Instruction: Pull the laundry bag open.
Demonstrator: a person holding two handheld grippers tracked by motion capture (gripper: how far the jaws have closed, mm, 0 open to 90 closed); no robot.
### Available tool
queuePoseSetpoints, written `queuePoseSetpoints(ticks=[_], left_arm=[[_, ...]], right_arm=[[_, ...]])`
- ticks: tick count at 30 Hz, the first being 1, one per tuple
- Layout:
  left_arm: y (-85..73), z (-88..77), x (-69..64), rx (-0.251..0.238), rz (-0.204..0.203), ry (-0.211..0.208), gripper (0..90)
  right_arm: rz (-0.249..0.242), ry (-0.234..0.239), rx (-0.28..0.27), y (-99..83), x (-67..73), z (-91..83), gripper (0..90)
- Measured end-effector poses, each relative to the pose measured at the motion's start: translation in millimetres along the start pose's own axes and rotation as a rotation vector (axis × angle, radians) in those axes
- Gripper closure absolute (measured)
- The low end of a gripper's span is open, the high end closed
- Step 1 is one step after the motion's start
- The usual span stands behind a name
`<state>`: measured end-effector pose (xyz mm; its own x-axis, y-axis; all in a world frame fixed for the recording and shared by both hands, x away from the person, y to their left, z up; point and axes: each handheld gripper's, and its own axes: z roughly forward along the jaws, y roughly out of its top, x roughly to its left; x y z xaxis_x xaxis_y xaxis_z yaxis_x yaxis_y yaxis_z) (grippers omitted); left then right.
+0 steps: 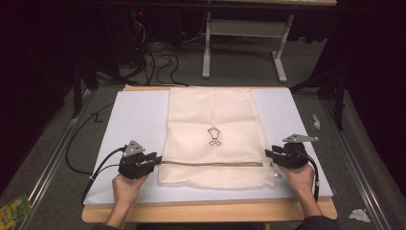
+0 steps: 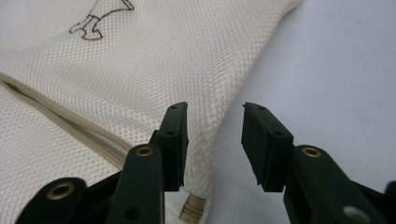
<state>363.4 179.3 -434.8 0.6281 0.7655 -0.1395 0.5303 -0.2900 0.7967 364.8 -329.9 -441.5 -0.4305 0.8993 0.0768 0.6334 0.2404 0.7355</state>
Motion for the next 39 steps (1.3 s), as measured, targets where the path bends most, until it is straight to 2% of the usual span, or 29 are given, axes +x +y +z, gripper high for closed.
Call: queuePoseSetpoints(ticks=[14,23,34,39], left_arm=[[-1.1,-19.1,11.7,-0.068,-0.029,0.042,66.8],[-4.0,-26.3,16.5,-0.066,-0.010,0.109,65.2],[-5.2,-30.1,24.3,-0.087,-0.034,0.134,63.9],[-7.9,-32.0,28.0,-0.106,-0.048,0.149,63.8]], right_arm=[[0.046,-0.008,-0.074,-7.0,-12.5,-21.6,65.7],[0.081,-0.029,-0.109,-11.9,-22.9,-33.3,65.5],[0.118,-0.059,-0.147,-20.3,-38.1,-46.8,65.4],[0.151,-0.075,-0.170,-24.2,-47.6,-52.0,65.4]])
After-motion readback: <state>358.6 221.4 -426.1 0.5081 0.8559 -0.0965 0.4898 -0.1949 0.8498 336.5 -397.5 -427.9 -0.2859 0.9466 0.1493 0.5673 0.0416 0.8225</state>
